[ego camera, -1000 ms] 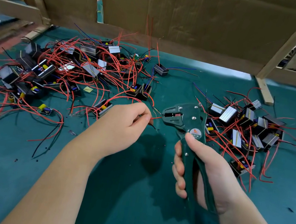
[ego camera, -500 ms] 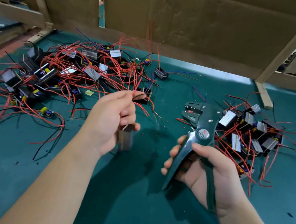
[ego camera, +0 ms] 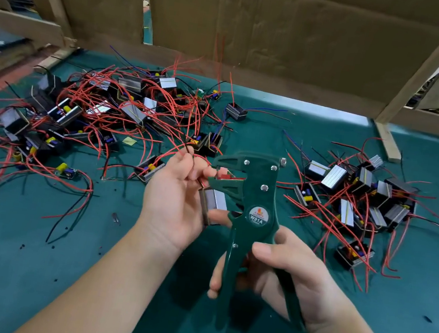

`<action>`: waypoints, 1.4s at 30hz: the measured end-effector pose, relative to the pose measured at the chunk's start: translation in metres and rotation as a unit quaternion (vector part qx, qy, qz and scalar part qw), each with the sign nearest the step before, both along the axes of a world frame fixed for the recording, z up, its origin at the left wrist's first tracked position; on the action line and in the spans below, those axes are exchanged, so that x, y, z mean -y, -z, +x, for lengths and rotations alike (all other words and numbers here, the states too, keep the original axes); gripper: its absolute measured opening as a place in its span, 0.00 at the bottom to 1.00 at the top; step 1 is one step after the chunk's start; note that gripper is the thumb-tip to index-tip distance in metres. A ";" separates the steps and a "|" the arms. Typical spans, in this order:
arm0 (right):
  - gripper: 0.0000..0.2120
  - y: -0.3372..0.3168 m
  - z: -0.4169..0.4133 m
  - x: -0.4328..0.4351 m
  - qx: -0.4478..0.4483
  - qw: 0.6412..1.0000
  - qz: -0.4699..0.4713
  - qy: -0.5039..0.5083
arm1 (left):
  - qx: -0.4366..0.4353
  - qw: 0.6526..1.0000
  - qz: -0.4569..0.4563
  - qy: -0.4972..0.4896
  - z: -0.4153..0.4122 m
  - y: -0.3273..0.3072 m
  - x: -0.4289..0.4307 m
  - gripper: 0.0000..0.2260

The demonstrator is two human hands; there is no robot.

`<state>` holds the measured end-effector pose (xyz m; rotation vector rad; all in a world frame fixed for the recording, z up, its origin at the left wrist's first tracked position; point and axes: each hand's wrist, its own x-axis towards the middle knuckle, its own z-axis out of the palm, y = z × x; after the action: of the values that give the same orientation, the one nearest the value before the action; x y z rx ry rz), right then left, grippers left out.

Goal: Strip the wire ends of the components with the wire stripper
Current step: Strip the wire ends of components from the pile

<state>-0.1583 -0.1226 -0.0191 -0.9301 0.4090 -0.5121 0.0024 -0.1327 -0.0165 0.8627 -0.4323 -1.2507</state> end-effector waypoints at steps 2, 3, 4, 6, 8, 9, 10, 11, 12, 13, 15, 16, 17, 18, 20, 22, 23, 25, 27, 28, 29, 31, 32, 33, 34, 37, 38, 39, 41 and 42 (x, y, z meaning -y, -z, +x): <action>0.28 0.003 -0.002 0.000 -0.009 0.999 -0.013 0.030 | 0.136 0.989 -0.020 -0.058 -0.002 -0.001 0.002 0.10; 0.28 0.004 -0.003 0.001 -0.005 0.998 -0.010 0.058 | 0.246 0.962 -0.052 -0.102 0.002 0.001 0.002 0.08; 0.29 0.003 -0.005 0.002 0.005 0.996 -0.006 0.092 | 0.367 0.917 -0.073 -0.141 0.007 0.002 0.003 0.06; 0.30 0.001 -0.011 0.006 0.022 0.985 -0.012 0.171 | 0.518 0.832 -0.081 -0.181 0.022 0.004 0.004 0.09; 0.28 -0.001 -0.019 0.012 0.023 0.965 -0.035 0.258 | 0.559 0.805 -0.044 -0.193 0.039 0.005 0.004 0.16; 0.26 -0.001 -0.023 0.015 0.018 0.952 -0.049 0.301 | 0.587 0.786 -0.003 -0.196 0.046 0.006 0.004 0.18; 0.23 -0.002 -0.026 0.018 0.013 0.938 -0.065 0.340 | 0.627 0.754 0.050 -0.190 0.052 0.008 0.005 0.20; 0.20 -0.002 -0.030 0.020 0.004 0.924 -0.085 0.373 | 0.667 0.718 0.104 -0.171 0.057 0.010 0.006 0.20; 0.17 -0.002 -0.033 0.021 -0.007 0.910 -0.106 0.400 | 0.696 0.688 0.149 -0.143 0.059 0.012 0.006 0.21; 0.14 -0.002 -0.035 0.023 -0.018 0.899 -0.123 0.421 | 0.709 0.670 0.186 -0.117 0.058 0.014 0.006 0.21; 0.11 -0.002 -0.038 0.024 -0.027 0.889 -0.141 0.436 | 0.710 0.661 0.223 -0.093 0.057 0.015 0.006 0.22; 0.10 -0.002 -0.039 0.023 -0.022 0.891 -0.139 0.432 | 0.710 0.660 0.229 -0.093 0.057 0.015 0.006 0.22; 0.10 -0.001 -0.038 0.023 -0.015 0.897 -0.133 0.422 | 0.714 0.655 0.231 -0.093 0.058 0.015 0.006 0.22; 0.12 -0.001 -0.036 0.022 -0.007 0.905 -0.123 0.406 | 0.721 0.648 0.227 -0.093 0.061 0.016 0.006 0.22; 0.17 0.001 -0.031 0.022 0.001 0.925 -0.093 0.368 | 0.730 0.645 0.204 -0.096 0.066 0.015 0.005 0.19; 0.18 0.003 -0.024 0.023 -0.010 0.940 -0.059 0.335 | 0.721 0.662 0.182 -0.100 0.068 0.014 0.004 0.15; 0.18 0.004 -0.021 0.024 -0.020 0.944 -0.048 0.326 | 0.712 0.673 0.176 -0.099 0.069 0.012 0.003 0.15; 0.17 0.006 -0.017 0.026 -0.041 0.941 -0.039 0.334 | 0.705 0.681 0.173 -0.098 0.071 0.010 0.002 0.16; 0.12 0.010 -0.016 0.028 -0.052 0.931 -0.039 0.358 | 0.712 0.674 0.166 -0.108 0.076 0.008 0.002 0.16; 0.11 0.012 -0.016 0.029 -0.056 0.926 -0.040 0.370 | 0.714 0.672 0.161 -0.117 0.078 0.008 0.003 0.15; 0.10 0.014 -0.018 0.030 -0.061 0.922 -0.042 0.381 | 0.714 0.671 0.158 -0.123 0.081 0.007 0.003 0.13; 0.10 0.016 -0.020 0.030 -0.074 0.915 -0.052 0.394 | 0.706 0.677 0.163 -0.129 0.084 0.008 0.003 0.12; 0.10 0.016 -0.021 0.030 -0.078 0.913 -0.056 0.396 | 0.700 0.682 0.166 -0.132 0.085 0.008 0.002 0.12; 0.10 0.016 -0.022 0.030 -0.078 0.912 -0.059 0.398 | 0.697 0.684 0.163 -0.141 0.085 0.008 0.002 0.13; 0.10 0.016 -0.023 0.029 -0.075 0.912 -0.063 0.397 | 0.700 0.679 0.155 -0.157 0.086 0.007 0.001 0.12; 0.09 0.013 -0.023 0.027 -0.059 0.919 -0.079 0.382 | 0.728 0.642 0.132 -0.202 0.087 0.006 0.000 0.15; 0.10 0.012 -0.022 0.026 -0.054 0.922 -0.082 0.375 | 0.735 0.632 0.148 -0.197 0.087 0.006 -0.001 0.15; 0.10 0.011 -0.022 0.025 -0.049 0.925 -0.083 0.367 | 0.743 0.621 0.173 -0.180 0.086 0.007 -0.001 0.14; 0.13 0.011 -0.021 0.022 -0.041 0.932 -0.082 0.350 | 0.763 0.590 0.238 -0.117 0.082 0.009 0.000 0.09; 0.14 0.011 -0.021 0.020 -0.038 0.936 -0.082 0.340 | 0.772 0.574 0.262 -0.081 0.079 0.011 0.000 0.10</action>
<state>-0.1791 -0.1430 -0.0298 -0.9609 0.7755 -1.1589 0.0813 -0.1325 -0.0272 2.3969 -1.3332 -0.0495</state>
